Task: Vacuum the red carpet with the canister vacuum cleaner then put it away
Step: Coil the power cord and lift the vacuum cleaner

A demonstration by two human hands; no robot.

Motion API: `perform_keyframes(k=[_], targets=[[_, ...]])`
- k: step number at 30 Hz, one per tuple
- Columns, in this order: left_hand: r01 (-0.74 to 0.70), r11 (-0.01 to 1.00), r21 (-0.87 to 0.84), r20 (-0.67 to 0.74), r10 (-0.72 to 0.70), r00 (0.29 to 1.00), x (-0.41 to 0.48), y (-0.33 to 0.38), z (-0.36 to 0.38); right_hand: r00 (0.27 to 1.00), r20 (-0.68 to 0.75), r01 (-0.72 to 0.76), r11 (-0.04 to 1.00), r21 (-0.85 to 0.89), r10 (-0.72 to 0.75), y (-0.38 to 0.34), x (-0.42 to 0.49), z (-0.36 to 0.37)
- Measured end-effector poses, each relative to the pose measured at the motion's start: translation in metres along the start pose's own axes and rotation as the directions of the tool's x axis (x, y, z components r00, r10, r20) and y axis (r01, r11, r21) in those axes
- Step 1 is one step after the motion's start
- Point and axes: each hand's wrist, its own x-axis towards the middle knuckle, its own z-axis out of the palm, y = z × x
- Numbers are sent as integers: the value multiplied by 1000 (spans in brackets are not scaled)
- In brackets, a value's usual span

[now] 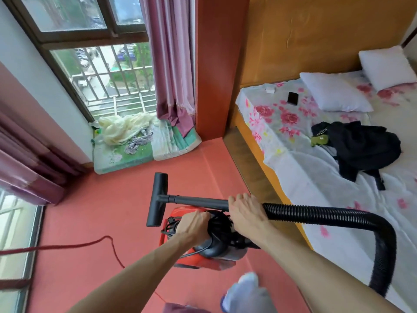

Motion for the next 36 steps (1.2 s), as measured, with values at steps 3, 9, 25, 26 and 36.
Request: perform_keyframes(k=[3,9,25,26,36], targets=[[31,999,37,5,-31,1000,47,-1,-15,1000,2,18,1000,-22,-18,35,44,0],[159,986,44,4,-159,987,135,-4,-39,993,13,121,989,-87,-120,105,137,-9],[371,926,-73,-14,-373,928,355,-48,-125,897,-5,424,864,-272,-442,221,421,-95],[372,925,-82,-8,-374,927,374,-57,-125,900,0,420,868,-267,-436,219,443,-92],[389,889,-243,145,-363,920,509,-118,-98,874,156,485,833,-265,-459,209,622,-71]])
